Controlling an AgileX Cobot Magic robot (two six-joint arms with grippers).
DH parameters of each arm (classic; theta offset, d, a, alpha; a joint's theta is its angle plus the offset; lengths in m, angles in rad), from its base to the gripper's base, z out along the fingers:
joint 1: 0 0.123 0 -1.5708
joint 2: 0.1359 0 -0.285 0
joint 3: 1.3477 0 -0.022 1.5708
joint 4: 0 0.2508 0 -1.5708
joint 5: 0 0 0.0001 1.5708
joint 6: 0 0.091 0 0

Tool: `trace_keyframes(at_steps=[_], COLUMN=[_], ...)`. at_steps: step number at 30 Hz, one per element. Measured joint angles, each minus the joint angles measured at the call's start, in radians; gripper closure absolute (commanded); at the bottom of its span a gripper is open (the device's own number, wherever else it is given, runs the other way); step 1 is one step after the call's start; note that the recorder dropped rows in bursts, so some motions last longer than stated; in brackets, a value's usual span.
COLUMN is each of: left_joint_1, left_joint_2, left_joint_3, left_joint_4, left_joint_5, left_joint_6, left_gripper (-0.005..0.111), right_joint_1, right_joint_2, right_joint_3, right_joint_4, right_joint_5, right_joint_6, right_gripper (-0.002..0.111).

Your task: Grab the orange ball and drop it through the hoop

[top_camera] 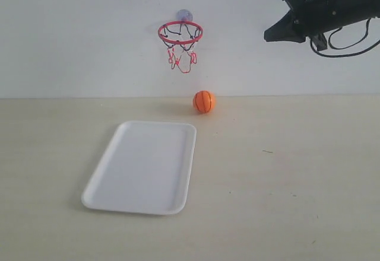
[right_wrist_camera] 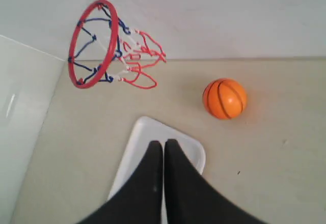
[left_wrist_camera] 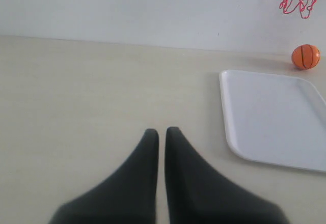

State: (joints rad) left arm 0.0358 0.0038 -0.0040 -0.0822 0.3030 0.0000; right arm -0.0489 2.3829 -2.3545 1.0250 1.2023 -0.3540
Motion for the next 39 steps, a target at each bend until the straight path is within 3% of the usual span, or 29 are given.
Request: trace_keyframes(at_steps=[5, 11, 17, 22, 28, 39], left_joint_1=[0.000, 0.000, 0.000, 0.000, 0.000, 0.000], left_joint_2=[0.000, 0.000, 0.000, 0.000, 0.000, 0.000], left_joint_3=[0.000, 0.000, 0.000, 0.000, 0.000, 0.000], left_joint_4=[0.000, 0.000, 0.000, 0.000, 0.000, 0.000], left_joint_5=[0.000, 0.000, 0.000, 0.000, 0.000, 0.000], left_joint_6=[0.000, 0.000, 0.000, 0.000, 0.000, 0.000], left_gripper=[0.103, 0.103, 0.103, 0.103, 0.103, 0.103], right_joint_1=[0.049, 0.062, 0.060, 0.060, 0.060, 0.060], right_joint_2=[-0.182, -0.407, -0.548, -0.579, -0.581, -0.590], right_joint_3=[0.245, 0.668, 1.171, 1.423, 1.568, 1.585], right_joint_4=[-0.085, -0.178, -0.112, -0.066, -0.060, -0.051], right_joint_5=[0.004, 0.014, 0.019, 0.021, 0.010, -0.027], right_joint_6=[-0.082, -0.239, -0.277, -0.272, -0.270, -0.270], right_gripper=[0.109, 0.109, 0.109, 0.109, 0.109, 0.109])
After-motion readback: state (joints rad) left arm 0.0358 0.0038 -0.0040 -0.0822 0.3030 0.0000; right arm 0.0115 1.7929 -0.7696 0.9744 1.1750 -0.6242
